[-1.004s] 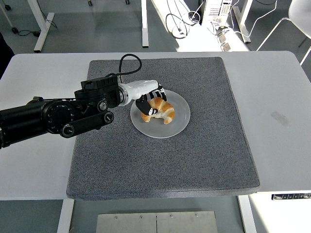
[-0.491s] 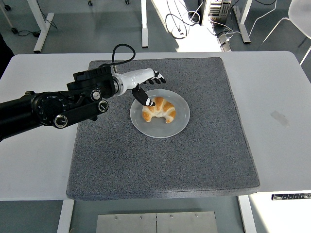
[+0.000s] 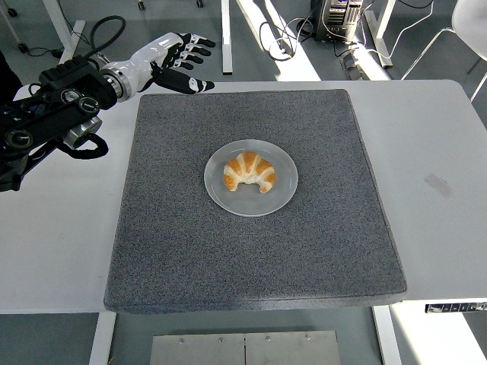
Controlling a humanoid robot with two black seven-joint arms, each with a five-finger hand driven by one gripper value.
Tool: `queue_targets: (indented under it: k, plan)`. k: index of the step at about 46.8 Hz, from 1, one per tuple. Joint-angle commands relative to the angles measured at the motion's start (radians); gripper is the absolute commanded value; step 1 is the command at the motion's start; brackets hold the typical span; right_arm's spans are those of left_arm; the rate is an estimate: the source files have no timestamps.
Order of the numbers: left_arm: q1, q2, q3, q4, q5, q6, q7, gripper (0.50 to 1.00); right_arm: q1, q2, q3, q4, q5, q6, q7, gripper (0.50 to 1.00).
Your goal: Place the bread on the plate
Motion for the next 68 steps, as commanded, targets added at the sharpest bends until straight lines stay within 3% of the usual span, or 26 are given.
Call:
queue_targets:
  k: [1, 6, 12, 28, 35, 44, 49, 53, 68]
  plan:
    - [0.045, -0.001, -0.003, 0.034, -0.051, 0.047, -0.058, 0.805, 0.0, 0.0, 0.0, 0.0, 0.0, 0.0, 0.0, 1.0]
    - [0.111, -0.005, -0.02, 0.079, -0.134, 0.1, -0.156, 0.799, 0.0, 0.0, 0.0, 0.0, 0.0, 0.0, 0.0, 1.0]
    - [0.178, -0.002, -0.078, 0.123, -0.235, 0.107, -0.245, 0.793, 0.0, 0.0, 0.0, 0.0, 0.0, 0.0, 0.0, 1.0]
    - [0.293, -0.001, -0.227, 0.148, -0.255, 0.099, -0.29, 0.793, 0.0, 0.0, 0.0, 0.0, 0.0, 0.0, 0.0, 1.0]
    - [0.332, -0.016, -0.297, 0.185, -0.258, 0.096, -0.336, 0.793, 0.0, 0.0, 0.0, 0.0, 0.0, 0.0, 0.0, 1.0]
    - [0.339, -0.135, -0.348, 0.332, -0.341, 0.075, -0.406, 0.792, 0.003, 0.0, 0.002, 0.011, 0.0, 0.003, 0.0, 1.0]
    - [0.339, -0.189, -0.365, 0.404, -0.445, 0.009, -0.454, 0.789, 0.001, 0.0, 0.0, 0.005, 0.0, 0.001, 0.0, 1.0]
    - [0.339, -0.209, -0.37, 0.415, -0.511, -0.033, -0.472, 0.784, -0.005, 0.0, 0.002, -0.003, 0.0, 0.0, 0.0, 1.0]
    - [0.341, -0.292, -0.42, 0.416, -0.545, -0.045, -0.514, 0.787, 0.003, 0.0, 0.011, 0.003, 0.0, 0.003, 0.0, 1.0]
